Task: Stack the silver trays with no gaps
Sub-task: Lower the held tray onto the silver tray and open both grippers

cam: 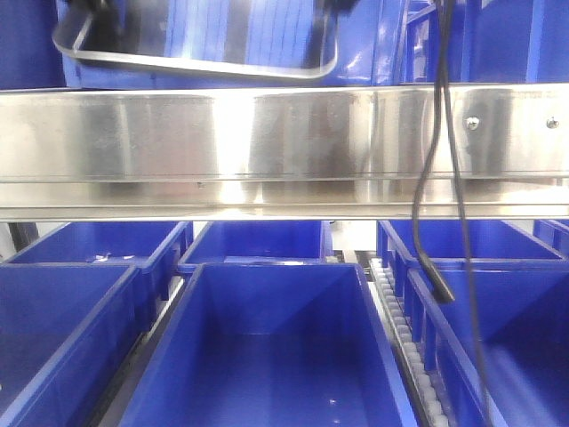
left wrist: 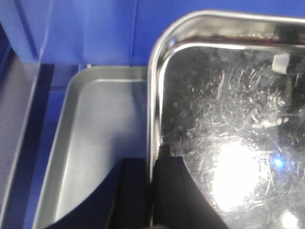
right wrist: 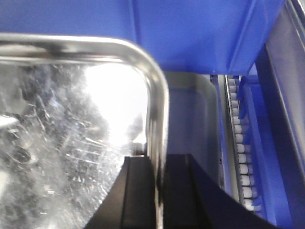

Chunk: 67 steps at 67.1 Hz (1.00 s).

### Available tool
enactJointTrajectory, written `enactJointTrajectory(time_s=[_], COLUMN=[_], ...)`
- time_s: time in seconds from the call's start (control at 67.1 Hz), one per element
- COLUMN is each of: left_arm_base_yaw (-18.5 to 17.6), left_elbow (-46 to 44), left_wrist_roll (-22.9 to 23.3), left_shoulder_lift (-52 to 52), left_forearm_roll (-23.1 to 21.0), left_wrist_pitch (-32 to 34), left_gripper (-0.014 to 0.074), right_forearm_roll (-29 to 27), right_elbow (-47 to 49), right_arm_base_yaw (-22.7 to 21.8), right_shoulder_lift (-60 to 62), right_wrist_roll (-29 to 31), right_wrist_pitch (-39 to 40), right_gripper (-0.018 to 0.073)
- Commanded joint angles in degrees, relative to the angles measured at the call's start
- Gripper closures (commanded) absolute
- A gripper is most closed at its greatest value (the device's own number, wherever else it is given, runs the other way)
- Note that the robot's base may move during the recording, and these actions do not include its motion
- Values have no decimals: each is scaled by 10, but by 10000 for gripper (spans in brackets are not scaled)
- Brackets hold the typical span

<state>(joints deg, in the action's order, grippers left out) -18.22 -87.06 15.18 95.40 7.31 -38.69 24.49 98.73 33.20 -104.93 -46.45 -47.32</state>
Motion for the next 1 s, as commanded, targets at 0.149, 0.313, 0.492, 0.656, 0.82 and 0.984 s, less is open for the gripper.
enactJointTrajectory(time_s=[0.149,0.313,0.492,0.656,0.82,0.984], left_arm_base_yaw=[-22,-21,-7,14,20,20], left_elbow=[-9,-9,-9,-9,-9,-9], left_wrist_roll=[-1,0,54,58,58,58], left_shoulder_lift=[16,17,17,17,17,17], left_forearm_roll=[-69,-57,-29,-11,-1,5], left_wrist_pitch=[31,31,20,1,-1,-1], left_gripper=[594,381,307,319,319,319], right_forearm_roll=[-53,-55,-41,-34,-29,-29], right_elbow=[12,12,12,12,12,12], right_arm_base_yaw=[17,17,16,5,-2,-2], right_shoulder_lift=[-5,-12,-13,-13,-13,-13], right_wrist_roll=[5,5,5,5,5,5], right_wrist_pitch=[79,68,48,27,27,27], right_gripper=[561,424,266,250,250,250])
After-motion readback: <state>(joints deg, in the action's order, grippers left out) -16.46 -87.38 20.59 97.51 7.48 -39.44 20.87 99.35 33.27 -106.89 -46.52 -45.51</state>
